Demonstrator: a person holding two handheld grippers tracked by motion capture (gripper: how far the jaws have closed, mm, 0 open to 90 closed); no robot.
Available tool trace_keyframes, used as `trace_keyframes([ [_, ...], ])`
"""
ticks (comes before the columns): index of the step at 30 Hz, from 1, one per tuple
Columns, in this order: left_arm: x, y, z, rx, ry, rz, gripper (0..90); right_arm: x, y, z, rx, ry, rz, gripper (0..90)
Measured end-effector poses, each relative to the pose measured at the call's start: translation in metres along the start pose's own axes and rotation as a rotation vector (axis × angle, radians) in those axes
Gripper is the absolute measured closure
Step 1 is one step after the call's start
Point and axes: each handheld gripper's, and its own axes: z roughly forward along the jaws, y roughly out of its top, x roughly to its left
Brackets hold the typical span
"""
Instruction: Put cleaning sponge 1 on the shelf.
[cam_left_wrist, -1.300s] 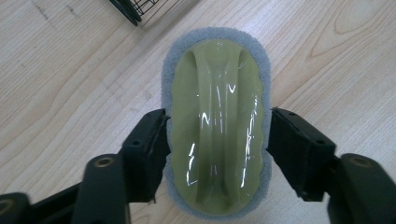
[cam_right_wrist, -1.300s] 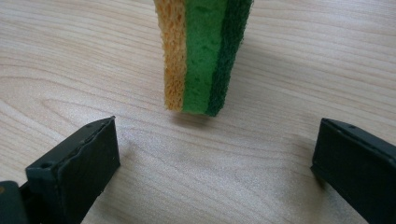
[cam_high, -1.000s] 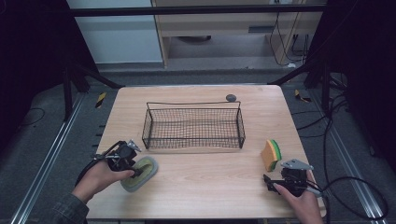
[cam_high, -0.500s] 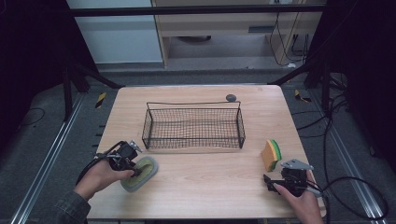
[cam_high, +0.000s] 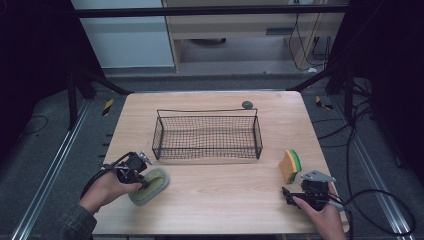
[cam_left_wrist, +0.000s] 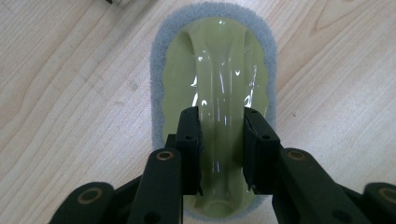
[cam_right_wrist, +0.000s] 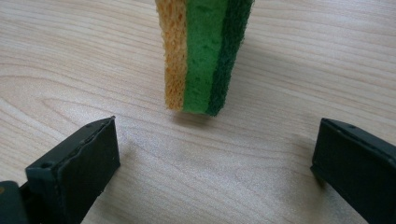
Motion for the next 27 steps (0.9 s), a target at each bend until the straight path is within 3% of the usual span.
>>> trace_keyframes([
  [6, -0.002, 0.002, -0.017, -0.012, 0.008, 0.065, 70.4, 0.0, 0.0, 0.0, 0.0, 0.0, 0.0, 0.8],
  [13, -0.007, 0.008, -0.029, 0.013, 0.019, 0.159, 70.5, 0.0, 0.0, 0.0, -0.001, -0.001, -0.002, 0.8],
  [17, -0.007, 0.011, -0.033, 0.019, 0.017, 0.184, 70.5, 0.0, 0.0, 0.0, 0.0, 0.0, 0.0, 0.8],
  [21, -0.01, 0.018, -0.041, 0.029, 0.024, 0.232, 70.5, 0.0, 0.0, 0.0, 0.0, -0.001, 0.0, 0.8],
  [27, -0.019, 0.032, -0.056, 0.042, 0.031, 0.33, 70.6, 0.0, 0.0, 0.0, 0.0, 0.0, 0.0, 0.8],
])
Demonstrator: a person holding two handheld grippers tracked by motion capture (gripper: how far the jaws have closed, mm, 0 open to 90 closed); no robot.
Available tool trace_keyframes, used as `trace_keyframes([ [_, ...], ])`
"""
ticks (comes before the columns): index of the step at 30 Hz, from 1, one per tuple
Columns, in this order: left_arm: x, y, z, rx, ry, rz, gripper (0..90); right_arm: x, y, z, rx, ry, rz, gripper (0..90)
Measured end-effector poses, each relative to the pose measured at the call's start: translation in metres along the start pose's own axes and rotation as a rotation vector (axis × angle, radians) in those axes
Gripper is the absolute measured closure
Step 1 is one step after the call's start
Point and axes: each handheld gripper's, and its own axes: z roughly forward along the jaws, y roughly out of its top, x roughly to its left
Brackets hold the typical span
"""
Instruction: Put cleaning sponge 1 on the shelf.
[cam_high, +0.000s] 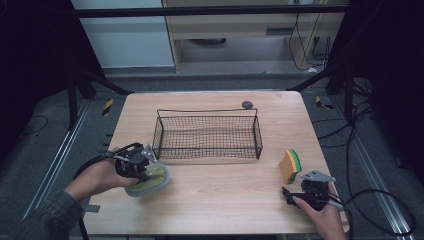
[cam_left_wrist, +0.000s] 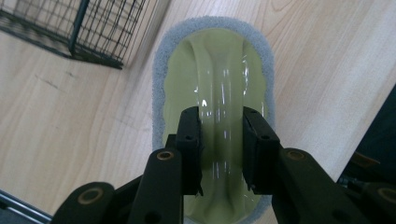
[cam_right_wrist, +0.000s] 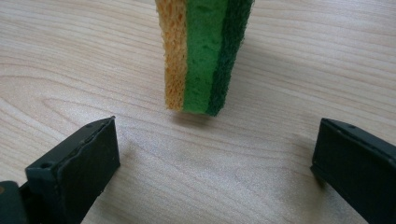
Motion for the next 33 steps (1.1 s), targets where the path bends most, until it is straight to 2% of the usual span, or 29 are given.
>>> trace_keyframes([
  [1, -0.001, 0.004, -0.003, 0.009, 0.008, 0.029, 70.5, 0.0, 0.0, 0.0, 0.0, 0.0, 0.0, 0.8],
  [6, -0.002, 0.019, -0.013, 0.021, 0.033, 0.104, 70.6, 0.0, 0.0, 0.0, 0.0, 0.0, 0.0, 0.8],
  [12, -0.003, 0.035, -0.024, 0.0, 0.073, 0.161, 70.6, 0.0, 0.0, 0.0, 0.001, -0.001, 0.0, 0.8],
  [16, -0.001, 0.043, -0.032, -0.017, 0.105, 0.188, 70.6, 0.0, 0.0, 0.0, 0.0, -0.001, -0.003, 0.9],
  [23, 0.004, 0.058, -0.04, -0.03, 0.137, 0.227, 70.6, 0.0, 0.0, 0.0, 0.001, -0.003, -0.001, 0.8],
  [33, 0.014, 0.076, -0.044, -0.045, 0.16, 0.244, 70.6, 0.001, 0.001, 0.0, 0.002, -0.005, 0.007, 0.7],
])
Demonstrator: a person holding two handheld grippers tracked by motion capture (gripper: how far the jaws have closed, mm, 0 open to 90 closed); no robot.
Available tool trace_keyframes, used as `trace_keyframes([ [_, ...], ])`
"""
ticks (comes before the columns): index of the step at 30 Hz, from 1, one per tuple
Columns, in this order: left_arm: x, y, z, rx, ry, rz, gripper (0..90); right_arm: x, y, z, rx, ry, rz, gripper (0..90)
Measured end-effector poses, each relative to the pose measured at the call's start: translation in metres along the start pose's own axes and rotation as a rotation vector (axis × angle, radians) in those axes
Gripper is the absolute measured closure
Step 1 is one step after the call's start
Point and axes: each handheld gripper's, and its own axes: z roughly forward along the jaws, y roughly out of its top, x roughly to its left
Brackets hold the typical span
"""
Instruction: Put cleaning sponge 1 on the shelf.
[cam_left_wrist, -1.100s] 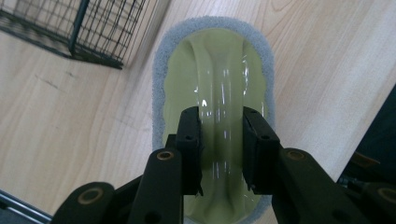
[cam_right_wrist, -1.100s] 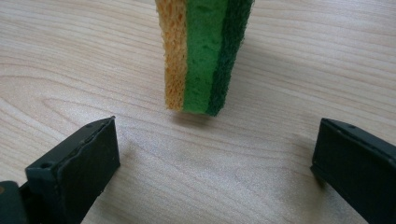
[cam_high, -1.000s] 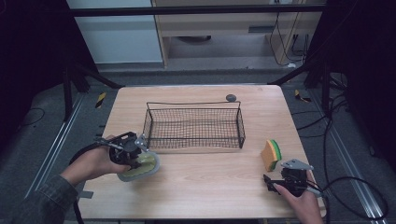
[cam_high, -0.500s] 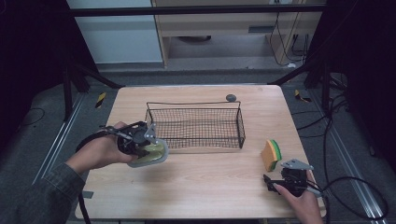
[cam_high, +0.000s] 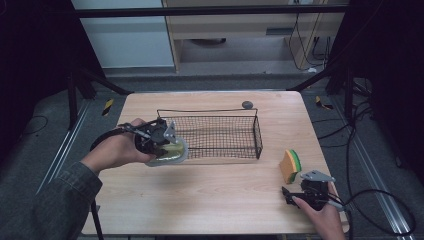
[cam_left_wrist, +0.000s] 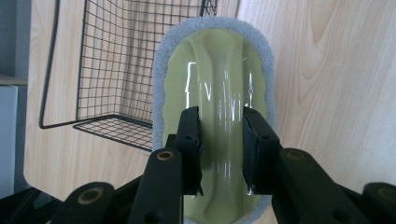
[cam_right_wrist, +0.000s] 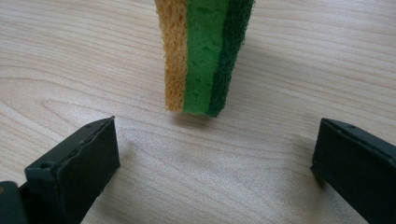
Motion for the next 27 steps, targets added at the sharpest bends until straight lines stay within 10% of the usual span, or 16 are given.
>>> trace_keyframes([
  [27, 0.038, 0.015, -0.008, -0.028, 0.086, 0.031, 70.6, 0.0, 0.0, 0.0, -0.001, 0.001, -0.001, 0.7],
])
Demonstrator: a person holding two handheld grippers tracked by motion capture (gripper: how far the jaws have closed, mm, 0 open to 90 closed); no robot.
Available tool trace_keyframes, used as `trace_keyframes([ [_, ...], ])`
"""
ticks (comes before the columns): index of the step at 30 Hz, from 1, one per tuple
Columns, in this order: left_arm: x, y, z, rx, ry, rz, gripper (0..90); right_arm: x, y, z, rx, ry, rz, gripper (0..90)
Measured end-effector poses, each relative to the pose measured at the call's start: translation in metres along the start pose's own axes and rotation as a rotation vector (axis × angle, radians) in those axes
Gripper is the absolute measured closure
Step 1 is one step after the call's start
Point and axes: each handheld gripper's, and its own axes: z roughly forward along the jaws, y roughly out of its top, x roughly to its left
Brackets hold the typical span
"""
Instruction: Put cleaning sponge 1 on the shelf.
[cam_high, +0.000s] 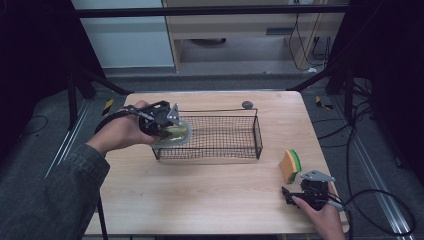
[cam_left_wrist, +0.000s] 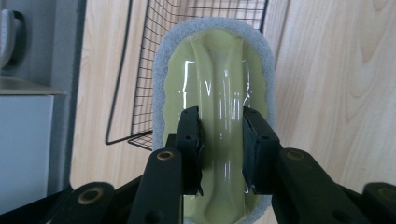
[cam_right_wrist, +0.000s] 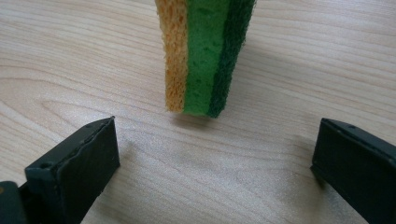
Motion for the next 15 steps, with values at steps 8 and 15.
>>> trace_keyframes([
  [8, 0.005, 0.005, 0.001, -0.027, 0.001, 0.02, 70.6, 0.0, 0.0, 0.0, 0.001, 0.0, 0.0, 0.7],
  [15, 0.008, 0.011, 0.004, -0.022, 0.008, 0.031, 70.6, 0.0, 0.0, 0.0, 0.001, 0.0, -0.002, 0.7],
])
